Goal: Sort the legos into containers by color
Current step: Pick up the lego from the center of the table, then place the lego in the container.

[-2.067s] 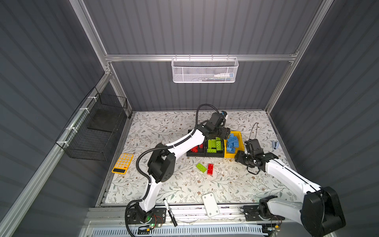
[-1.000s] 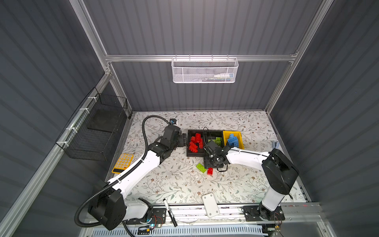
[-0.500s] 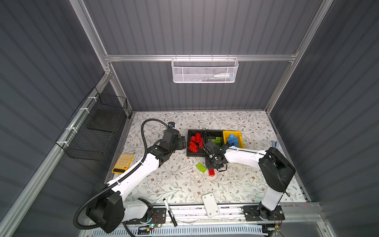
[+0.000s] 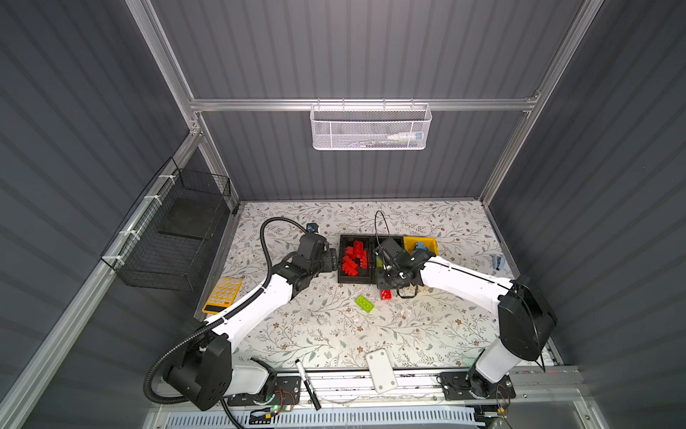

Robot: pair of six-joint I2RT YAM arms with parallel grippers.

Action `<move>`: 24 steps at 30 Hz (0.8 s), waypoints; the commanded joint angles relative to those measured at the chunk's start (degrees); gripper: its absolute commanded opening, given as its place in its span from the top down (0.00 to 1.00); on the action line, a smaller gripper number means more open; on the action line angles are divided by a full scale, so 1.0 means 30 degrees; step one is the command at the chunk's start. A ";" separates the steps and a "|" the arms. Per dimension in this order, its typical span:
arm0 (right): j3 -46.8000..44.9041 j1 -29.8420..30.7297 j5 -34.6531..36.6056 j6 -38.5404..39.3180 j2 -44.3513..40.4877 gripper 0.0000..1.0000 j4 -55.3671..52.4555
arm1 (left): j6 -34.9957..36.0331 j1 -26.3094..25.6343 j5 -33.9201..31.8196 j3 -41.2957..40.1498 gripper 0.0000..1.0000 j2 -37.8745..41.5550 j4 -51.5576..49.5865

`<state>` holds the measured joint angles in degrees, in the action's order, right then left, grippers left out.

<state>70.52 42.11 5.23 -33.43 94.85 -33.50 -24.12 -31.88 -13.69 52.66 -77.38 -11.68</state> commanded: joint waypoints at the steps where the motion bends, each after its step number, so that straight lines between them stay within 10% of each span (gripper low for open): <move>1: 0.1667 -0.0690 0.0451 0.1380 0.0237 0.73 0.0504 | -0.0991 0.0109 0.0433 -0.0703 0.20 0.0384 -0.0001; 17: 0.9480 -0.1093 -0.2780 0.2891 0.7880 0.67 0.2359 | -0.6705 0.0079 0.1402 -0.3572 0.17 0.2708 -0.0290; 24: 0.9713 -0.1101 -0.2856 0.2574 0.8128 0.38 0.2420 | -0.6558 0.0079 0.1300 -0.3455 0.15 0.2982 -0.0886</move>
<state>98.17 38.76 -2.85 -25.63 120.70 -26.55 -42.92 -31.88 -10.02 41.82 -68.99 -12.64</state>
